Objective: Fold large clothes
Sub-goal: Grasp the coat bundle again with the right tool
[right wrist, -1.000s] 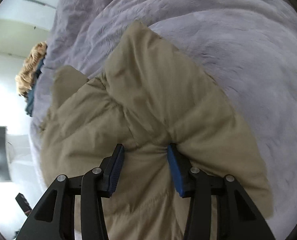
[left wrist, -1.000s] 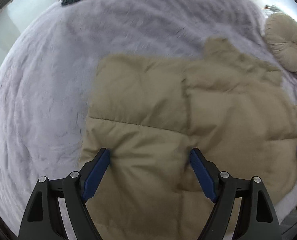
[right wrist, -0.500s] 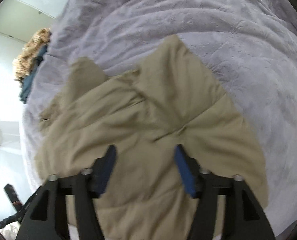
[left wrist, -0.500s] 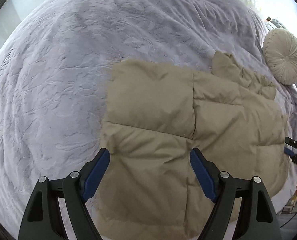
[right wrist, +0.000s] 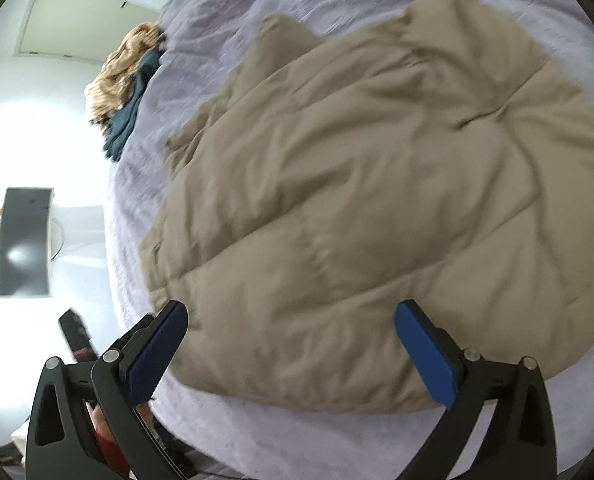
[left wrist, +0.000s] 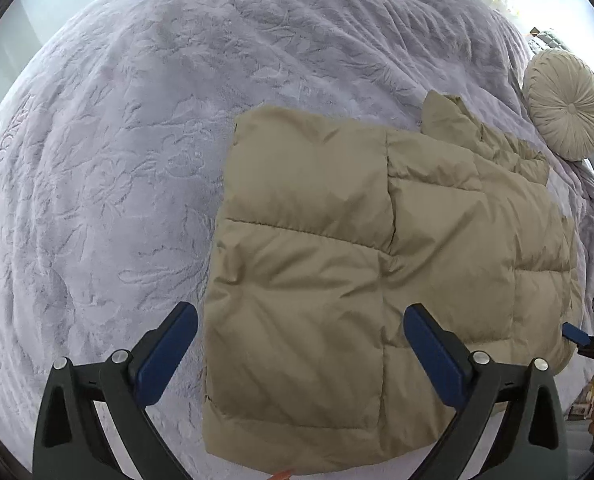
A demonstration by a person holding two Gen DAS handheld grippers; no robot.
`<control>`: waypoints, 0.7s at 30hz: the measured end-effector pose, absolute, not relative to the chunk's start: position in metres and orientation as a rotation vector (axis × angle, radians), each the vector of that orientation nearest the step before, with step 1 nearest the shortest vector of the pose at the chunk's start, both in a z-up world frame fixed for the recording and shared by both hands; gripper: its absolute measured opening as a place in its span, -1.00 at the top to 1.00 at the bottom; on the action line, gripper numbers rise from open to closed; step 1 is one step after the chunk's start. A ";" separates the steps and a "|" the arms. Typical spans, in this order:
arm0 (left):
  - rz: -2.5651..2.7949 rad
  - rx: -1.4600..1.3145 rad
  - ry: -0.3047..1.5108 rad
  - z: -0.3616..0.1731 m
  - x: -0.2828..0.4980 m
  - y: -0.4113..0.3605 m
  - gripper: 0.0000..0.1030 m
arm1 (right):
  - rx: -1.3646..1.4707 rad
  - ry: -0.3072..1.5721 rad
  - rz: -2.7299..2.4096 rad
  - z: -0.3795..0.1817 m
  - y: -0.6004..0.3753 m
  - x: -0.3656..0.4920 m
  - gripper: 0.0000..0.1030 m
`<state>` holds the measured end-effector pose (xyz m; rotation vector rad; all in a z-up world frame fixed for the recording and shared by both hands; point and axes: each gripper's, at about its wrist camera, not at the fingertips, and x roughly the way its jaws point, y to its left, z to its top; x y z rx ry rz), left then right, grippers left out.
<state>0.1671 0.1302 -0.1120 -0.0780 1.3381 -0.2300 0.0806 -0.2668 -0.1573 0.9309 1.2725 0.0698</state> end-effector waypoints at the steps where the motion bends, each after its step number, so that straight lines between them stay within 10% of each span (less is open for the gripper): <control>1: -0.233 -0.076 1.341 -0.112 0.168 0.131 -1.00 | 0.941 1.272 0.093 -0.157 -0.263 0.081 -1.00; 8: -0.246 -0.014 1.337 -0.116 0.167 0.135 -1.00 | 0.808 1.342 0.067 -0.148 -0.237 0.089 -0.92; 10: -0.252 -0.012 1.329 -0.119 0.165 0.139 -1.00 | 0.813 1.342 0.055 -0.149 -0.235 0.091 -0.37; 12: -0.312 -0.040 1.334 -0.123 0.170 0.146 -1.00 | 0.796 1.374 0.027 -0.154 -0.234 0.095 0.74; 21: -0.683 -0.357 1.488 -0.177 0.197 0.173 -1.00 | 0.678 1.311 0.062 -0.156 -0.216 0.114 0.78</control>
